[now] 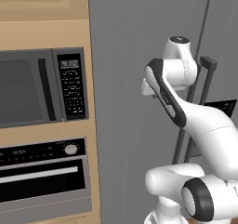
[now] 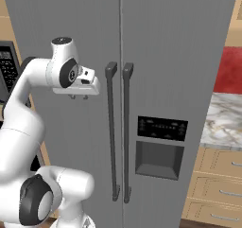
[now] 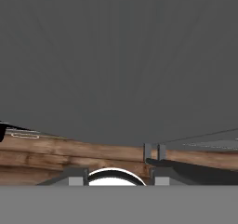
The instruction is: Open the freezer door, pick up the ice cube tray from the freezer, and place it on the dining counter.
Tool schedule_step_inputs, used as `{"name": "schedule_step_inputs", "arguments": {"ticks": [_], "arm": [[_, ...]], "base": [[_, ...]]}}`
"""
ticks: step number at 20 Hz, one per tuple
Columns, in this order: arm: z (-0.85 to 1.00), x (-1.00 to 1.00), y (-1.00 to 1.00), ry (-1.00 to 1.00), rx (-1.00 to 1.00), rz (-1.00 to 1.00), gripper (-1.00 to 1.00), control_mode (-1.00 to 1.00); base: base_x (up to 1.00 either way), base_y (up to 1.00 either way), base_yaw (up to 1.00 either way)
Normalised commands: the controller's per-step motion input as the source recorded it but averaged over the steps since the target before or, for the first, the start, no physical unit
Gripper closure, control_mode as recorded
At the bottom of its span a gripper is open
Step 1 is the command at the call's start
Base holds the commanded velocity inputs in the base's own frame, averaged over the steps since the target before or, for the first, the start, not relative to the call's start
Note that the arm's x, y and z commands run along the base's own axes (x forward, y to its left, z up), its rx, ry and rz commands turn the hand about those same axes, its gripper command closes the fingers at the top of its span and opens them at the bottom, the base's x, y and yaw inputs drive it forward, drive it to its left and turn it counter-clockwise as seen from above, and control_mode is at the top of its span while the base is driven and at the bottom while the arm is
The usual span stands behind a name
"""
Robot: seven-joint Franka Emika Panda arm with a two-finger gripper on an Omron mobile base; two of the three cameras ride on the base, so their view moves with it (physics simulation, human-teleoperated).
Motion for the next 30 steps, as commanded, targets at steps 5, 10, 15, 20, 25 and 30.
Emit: {"name": "schedule_step_inputs", "arguments": {"ticks": [5, 10, 15, 20, 25, 30], "arm": [[0.0, -0.05, -0.1, 0.0, 0.0, 0.0, -1.0, -1.0], [0.0, -0.26, -0.29, -0.01, 0.0, 0.0, -1.0, -1.0], [0.0, -0.28, -0.16, 0.0, 0.0, 0.0, -1.0, -1.0], [0.0, -0.41, 0.0, 0.0, 0.0, -0.04, -1.0, -1.0], [0.0, -0.57, 0.01, 0.0, 0.0, 0.0, -1.0, -1.0], [0.0, -0.32, 0.02, 0.0, 0.0, 0.0, -1.0, -1.0]], "base": [[0.0, 0.0, 0.0], [0.0, 0.0, 0.0], [0.0, 0.0, 0.0], [0.0, 0.0, 0.0], [0.0, 0.0, 0.0], [0.0, 0.0, 0.0]]}}
